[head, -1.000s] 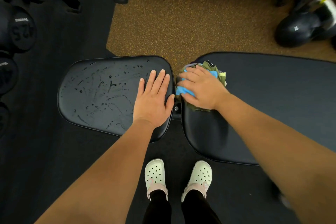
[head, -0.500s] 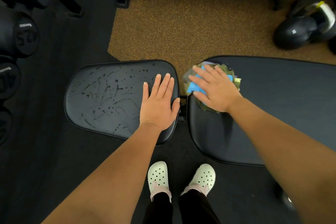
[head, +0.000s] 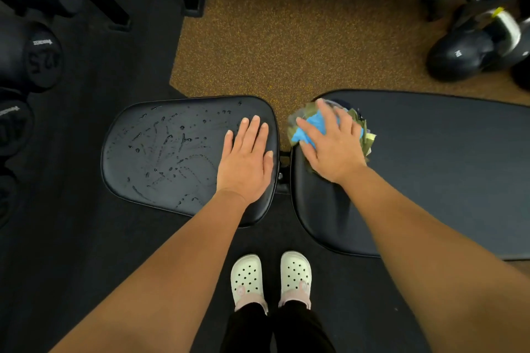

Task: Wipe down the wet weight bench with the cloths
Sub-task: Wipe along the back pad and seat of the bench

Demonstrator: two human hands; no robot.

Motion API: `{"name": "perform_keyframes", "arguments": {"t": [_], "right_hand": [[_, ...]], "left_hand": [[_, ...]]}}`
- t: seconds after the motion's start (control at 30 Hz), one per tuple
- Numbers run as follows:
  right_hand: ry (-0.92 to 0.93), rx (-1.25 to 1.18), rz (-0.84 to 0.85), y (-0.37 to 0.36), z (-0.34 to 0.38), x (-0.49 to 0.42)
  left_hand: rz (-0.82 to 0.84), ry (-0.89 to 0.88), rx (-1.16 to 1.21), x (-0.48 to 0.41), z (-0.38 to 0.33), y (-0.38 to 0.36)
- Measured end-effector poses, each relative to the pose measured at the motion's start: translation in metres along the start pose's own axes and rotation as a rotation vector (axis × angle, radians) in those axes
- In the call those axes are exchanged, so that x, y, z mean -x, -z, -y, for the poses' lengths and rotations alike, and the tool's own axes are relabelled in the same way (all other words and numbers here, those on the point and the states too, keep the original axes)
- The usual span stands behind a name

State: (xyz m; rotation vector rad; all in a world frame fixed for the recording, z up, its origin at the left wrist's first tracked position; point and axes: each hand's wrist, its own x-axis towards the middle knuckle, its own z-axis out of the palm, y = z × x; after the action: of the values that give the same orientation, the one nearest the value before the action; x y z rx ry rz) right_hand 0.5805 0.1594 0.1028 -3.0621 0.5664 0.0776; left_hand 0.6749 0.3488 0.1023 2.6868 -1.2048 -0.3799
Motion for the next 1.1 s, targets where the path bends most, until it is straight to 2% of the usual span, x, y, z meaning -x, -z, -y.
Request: {"name": "perform_keyframes", "arguments": {"t": [0.07, 0.1, 0.27, 0.33, 0.37, 0.43, 0.5, 0.57, 0.67, 0.73, 0.8, 0.87, 0.93, 0.97, 1.0, 1.1], "right_hand": [[-0.214, -0.002, -0.036, -0.001, 0.025, -0.004], [-0.206, 0.012, -0.04, -0.003, 0.034, -0.004], [0.281, 0.008, -0.088, -0.005, 0.009, 0.01], [0.344, 0.044, -0.088, -0.004, -0.007, 0.007], [0.29, 0.058, -0.091, -0.004, -0.008, 0.002], [0.066, 0.05, -0.094, -0.003, 0.005, -0.01], [-0.13, 0.033, -0.034, -0.004, 0.027, -0.017], [-0.075, 0.069, -0.017, -0.008, 0.04, -0.013], [0.254, 0.059, -0.089, -0.011, 0.029, 0.006], [0.355, 0.014, -0.125, -0.009, 0.013, 0.009], [0.288, 0.035, -0.149, -0.011, 0.011, 0.005], [0.031, -0.015, -0.178, -0.014, 0.025, -0.008], [-0.231, -0.178, -0.227, -0.011, 0.047, -0.024], [-0.277, -0.271, -0.245, -0.009, 0.06, -0.03], [-0.248, -0.339, -0.252, -0.008, 0.072, -0.033], [0.054, -0.375, -0.162, -0.011, 0.094, -0.014]], "left_hand": [[-0.008, 0.007, -0.004, 0.0, 0.001, 0.0], [-0.009, 0.01, -0.008, 0.0, 0.001, 0.0], [-0.025, -0.014, 0.034, 0.0, 0.003, 0.0], [-0.025, -0.034, 0.029, 0.001, 0.009, 0.0], [-0.025, -0.051, 0.015, 0.001, 0.012, 0.0], [-0.021, -0.087, -0.016, 0.003, 0.018, -0.001], [-0.018, -0.098, -0.037, 0.004, 0.02, -0.002], [-0.013, -0.08, -0.06, 0.005, 0.018, -0.002], [-0.02, -0.031, -0.081, 0.007, 0.017, -0.002], [-0.021, -0.001, -0.082, 0.009, 0.017, 0.0], [-0.02, 0.016, -0.075, 0.009, 0.016, 0.001], [-0.021, 0.03, -0.062, 0.01, 0.016, 0.001], [-0.031, 0.039, -0.048, 0.009, 0.016, 0.001], [-0.034, 0.043, -0.039, 0.009, 0.017, 0.001], [-0.034, 0.045, -0.035, 0.009, 0.019, 0.0], [-0.048, 0.035, -0.027, 0.01, 0.021, -0.002]]}}
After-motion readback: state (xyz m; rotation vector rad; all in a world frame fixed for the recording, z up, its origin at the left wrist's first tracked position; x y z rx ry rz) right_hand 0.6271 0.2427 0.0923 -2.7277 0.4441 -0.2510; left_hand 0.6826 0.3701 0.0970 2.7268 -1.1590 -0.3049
